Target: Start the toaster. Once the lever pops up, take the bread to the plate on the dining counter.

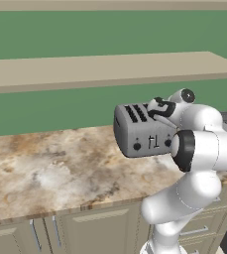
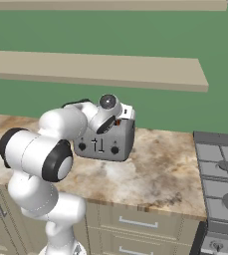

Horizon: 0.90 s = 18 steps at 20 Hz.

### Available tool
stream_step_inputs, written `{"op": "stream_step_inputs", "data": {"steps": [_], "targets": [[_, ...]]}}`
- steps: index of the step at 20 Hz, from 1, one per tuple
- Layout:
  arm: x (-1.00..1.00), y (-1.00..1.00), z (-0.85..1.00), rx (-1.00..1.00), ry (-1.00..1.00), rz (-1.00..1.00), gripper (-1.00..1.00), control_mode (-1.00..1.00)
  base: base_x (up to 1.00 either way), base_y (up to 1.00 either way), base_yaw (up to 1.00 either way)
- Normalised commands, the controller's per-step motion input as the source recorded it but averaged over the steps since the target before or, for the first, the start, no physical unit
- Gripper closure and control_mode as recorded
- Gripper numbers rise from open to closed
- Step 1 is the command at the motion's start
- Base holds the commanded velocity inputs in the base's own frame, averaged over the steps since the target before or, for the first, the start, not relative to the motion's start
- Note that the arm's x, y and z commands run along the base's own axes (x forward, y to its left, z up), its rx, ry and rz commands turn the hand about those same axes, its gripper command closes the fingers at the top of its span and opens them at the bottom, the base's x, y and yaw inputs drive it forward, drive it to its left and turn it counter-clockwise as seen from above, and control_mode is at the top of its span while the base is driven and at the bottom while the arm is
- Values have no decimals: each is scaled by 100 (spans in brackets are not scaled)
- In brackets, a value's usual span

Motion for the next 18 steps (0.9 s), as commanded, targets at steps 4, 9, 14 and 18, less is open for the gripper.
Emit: {"op": "stream_step_inputs", "data": {"steps": [4,9,14,18], "targets": [[0,0,0,0,0,0,-100,-100,0,0,0],[0,0,0,0,0,0,-100,-100,0,0,0],[0,0,0,0,0,0,-100,-100,0,0,0],[0,0,0,0,0,0,-100,-100,0,0,0]]}}
